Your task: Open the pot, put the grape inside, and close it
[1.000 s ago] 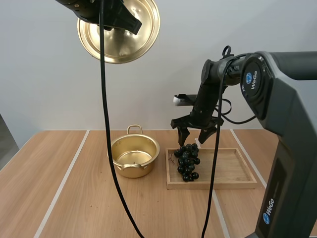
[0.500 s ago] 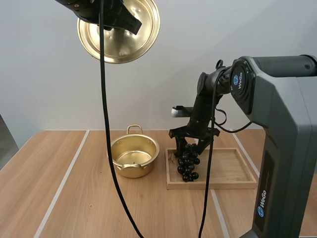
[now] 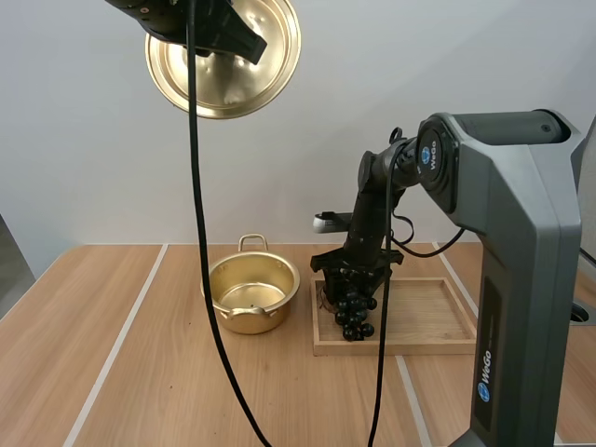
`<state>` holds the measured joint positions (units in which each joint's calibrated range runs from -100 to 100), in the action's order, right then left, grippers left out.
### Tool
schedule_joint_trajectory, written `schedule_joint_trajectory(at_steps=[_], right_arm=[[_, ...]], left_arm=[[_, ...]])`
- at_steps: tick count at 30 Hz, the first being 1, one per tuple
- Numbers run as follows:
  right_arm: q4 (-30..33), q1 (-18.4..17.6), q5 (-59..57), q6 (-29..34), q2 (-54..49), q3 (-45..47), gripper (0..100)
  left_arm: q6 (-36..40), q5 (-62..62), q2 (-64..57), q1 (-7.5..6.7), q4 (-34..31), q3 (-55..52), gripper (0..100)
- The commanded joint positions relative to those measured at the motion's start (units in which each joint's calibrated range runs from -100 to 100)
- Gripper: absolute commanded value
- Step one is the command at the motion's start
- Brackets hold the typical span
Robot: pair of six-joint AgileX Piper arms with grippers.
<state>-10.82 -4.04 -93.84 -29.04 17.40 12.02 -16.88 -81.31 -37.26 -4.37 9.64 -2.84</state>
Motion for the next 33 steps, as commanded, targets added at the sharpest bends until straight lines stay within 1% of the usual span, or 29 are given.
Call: schedule_joint_trajectory(at_steps=[1, 2, 3, 4, 5, 13, 14, 22, 33], right_arm=[[-1.32, -0.21, 1.13, -0.02, 1.08, 0.29, 50], [-1.78, -0.21, 1.33, -0.02, 1.08, 0.29, 34], [-2.22, -0.21, 1.33, -0.02, 1.08, 0.29, 20], [-2.68, -0.21, 1.33, -0.02, 1.08, 0.29, 3], [-2.68, -0.21, 1.33, -0.02, 1.08, 0.29, 0], [-3.07, -0.21, 1.33, -0.42, 0.38, 0.29, 0], [-3.58, -0.21, 1.33, -1.18, -0.22, 0.16, 0], [-7.64, -0.21, 1.50, -3.71, -6.89, 0.16, 0], [-7.76, -0.21, 3.16, -4.51, -16.50, 0.16, 0]], left_arm=[[0.67, 2.51, -0.34, -0.25, 0.33, 0.52, 0], [0.67, 2.51, -0.34, -0.25, 0.33, 0.52, 0], [0.67, 2.51, -0.34, -0.25, 0.33, 0.52, 0], [0.67, 2.51, -0.34, -0.25, 0.33, 0.52, 0], [0.67, 2.51, -0.34, -0.25, 0.33, 0.52, 0], [0.67, 2.51, -0.34, -0.25, 0.33, 0.52, 0], [0.67, 2.51, -0.34, -0.25, 0.33, 0.52, 0], [0.67, 2.48, -0.76, -0.25, 0.33, 0.52, 0], [0.67, 6.61, -4.41, -0.25, 0.33, 1.60, 0]])
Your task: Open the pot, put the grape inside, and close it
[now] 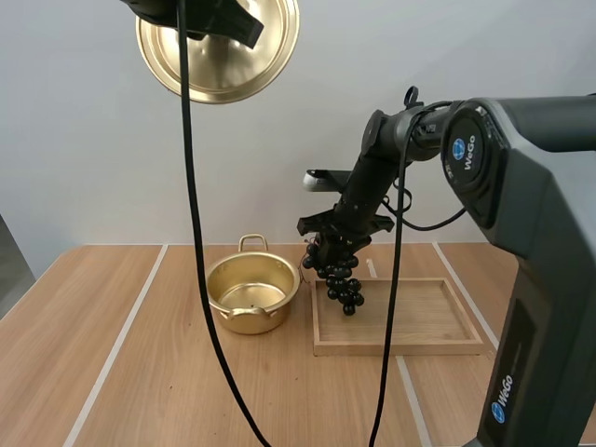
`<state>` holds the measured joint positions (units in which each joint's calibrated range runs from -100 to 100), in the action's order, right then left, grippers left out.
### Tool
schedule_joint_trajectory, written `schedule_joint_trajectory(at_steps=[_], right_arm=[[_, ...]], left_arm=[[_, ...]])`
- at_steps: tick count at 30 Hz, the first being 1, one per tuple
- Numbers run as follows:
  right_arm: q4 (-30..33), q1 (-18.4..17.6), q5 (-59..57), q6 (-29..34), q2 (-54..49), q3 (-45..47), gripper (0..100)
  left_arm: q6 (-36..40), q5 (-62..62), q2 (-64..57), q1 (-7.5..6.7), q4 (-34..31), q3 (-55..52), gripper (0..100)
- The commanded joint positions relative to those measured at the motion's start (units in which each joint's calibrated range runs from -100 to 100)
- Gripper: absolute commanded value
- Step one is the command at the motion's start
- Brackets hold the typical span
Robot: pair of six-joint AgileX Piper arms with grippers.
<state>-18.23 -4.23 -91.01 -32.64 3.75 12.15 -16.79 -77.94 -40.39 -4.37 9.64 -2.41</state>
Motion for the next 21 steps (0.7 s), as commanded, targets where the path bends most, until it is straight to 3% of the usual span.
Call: schedule_joint_trajectory(at_steps=[1, 10, 21], right_arm=[[-0.35, -0.02, 0.34, -1.01, -3.60, 0.03, 0], [-0.90, -0.02, 0.07, -1.23, -11.43, -3.98, 0], [-12.94, -0.60, -0.10, -4.91, -14.56, -8.87, 0]], left_arm=[[0.58, 3.24, -1.83, -0.25, 0.33, 1.57, 0], [0.58, 2.67, -4.92, -0.25, 0.33, 5.03, 0], [3.24, 1.85, -6.74, -0.25, 0.63, 10.13, 0]])
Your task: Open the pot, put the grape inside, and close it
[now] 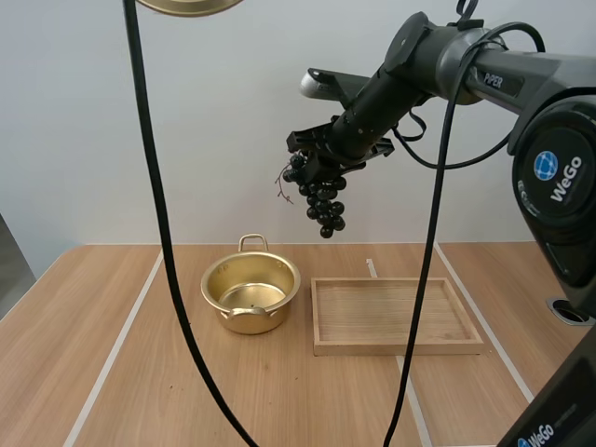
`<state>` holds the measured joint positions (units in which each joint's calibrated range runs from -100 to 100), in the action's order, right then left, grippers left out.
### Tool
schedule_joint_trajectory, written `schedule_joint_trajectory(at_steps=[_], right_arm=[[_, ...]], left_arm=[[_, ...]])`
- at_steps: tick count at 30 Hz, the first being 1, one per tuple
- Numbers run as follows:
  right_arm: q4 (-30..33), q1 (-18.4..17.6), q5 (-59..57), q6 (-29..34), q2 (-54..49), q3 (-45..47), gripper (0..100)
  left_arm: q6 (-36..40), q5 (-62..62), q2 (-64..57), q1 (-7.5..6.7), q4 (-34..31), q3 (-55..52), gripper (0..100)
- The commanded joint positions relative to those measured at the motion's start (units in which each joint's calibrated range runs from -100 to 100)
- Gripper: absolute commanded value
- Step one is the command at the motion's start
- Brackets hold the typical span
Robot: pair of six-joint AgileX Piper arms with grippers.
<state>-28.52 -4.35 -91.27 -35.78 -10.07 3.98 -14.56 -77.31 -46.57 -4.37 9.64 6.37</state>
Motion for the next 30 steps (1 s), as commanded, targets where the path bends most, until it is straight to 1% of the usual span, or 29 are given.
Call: schedule_joint_trajectory(at_steps=[1, 4, 10, 14, 25, 28, 30], right_arm=[[-2.81, -0.98, 0.15, -2.26, -0.74, -0.70, 0], [-2.81, -2.97, 0.15, -2.70, -0.65, -0.70, 0], [-2.81, -7.41, 4.65, -3.31, -0.34, -0.70, 0], [-2.81, -9.14, 4.85, -3.62, 1.78, -0.70, 0], [-3.37, -9.30, 6.95, -5.33, 11.62, -0.70, 0], [-4.20, -9.30, 7.01, -6.05, 13.69, -0.70, 0], [-5.88, -9.30, 7.01, -7.18, 14.61, -0.70, 0]], left_arm=[[1.13, 1.12, -0.55, -0.25, 0.63, 1.67, 0], [1.88, 0.90, -0.69, -0.25, 0.79, 2.42, 0], [2.53, -0.42, -0.82, -0.25, 0.88, 3.02, 0], [2.53, -0.99, -1.07, -0.25, 0.88, 3.02, 0], [2.53, -1.98, -1.11, -0.25, 0.88, 3.02, 0], [2.53, -1.98, -1.11, -0.25, 0.88, 3.02, 0], [2.53, -1.98, -1.11, -0.25, 0.88, 3.02, 0]])
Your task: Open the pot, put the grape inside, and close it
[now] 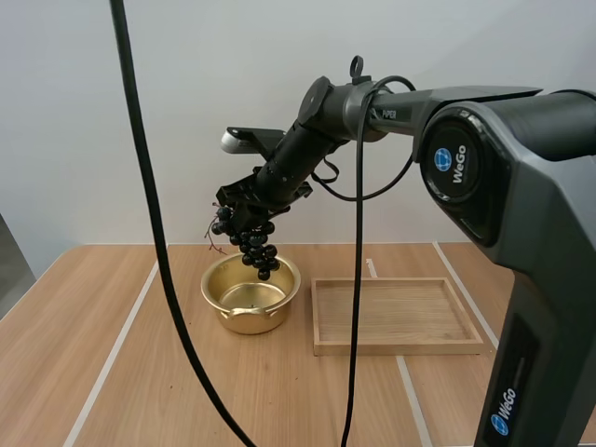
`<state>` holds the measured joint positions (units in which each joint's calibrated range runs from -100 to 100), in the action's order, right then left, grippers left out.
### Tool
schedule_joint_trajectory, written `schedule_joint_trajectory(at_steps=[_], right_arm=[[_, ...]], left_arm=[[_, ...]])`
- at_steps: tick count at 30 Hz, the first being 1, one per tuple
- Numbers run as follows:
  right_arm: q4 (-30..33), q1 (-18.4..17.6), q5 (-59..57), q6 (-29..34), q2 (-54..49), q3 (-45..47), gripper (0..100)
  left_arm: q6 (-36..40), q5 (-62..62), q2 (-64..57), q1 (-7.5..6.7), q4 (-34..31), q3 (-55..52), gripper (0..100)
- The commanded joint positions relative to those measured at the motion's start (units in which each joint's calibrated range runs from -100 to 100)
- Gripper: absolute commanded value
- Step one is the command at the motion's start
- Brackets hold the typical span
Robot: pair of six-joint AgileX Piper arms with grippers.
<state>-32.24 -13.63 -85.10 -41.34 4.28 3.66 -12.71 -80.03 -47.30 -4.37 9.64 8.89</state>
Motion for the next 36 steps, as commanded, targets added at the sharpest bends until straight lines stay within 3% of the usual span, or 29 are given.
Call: schedule_joint_trajectory(at_steps=[1, 36], right_arm=[[-2.62, -0.02, 0.84, -1.96, 0.74, -0.38, 0], [-2.60, -0.02, 5.66, -4.24, 3.80, 13.25, 0]], left_arm=[[0.67, 0.74, -0.38, -0.25, 0.88, 0.50, 0], [0.67, 0.74, -0.38, -0.25, 0.88, 0.50, 0]])
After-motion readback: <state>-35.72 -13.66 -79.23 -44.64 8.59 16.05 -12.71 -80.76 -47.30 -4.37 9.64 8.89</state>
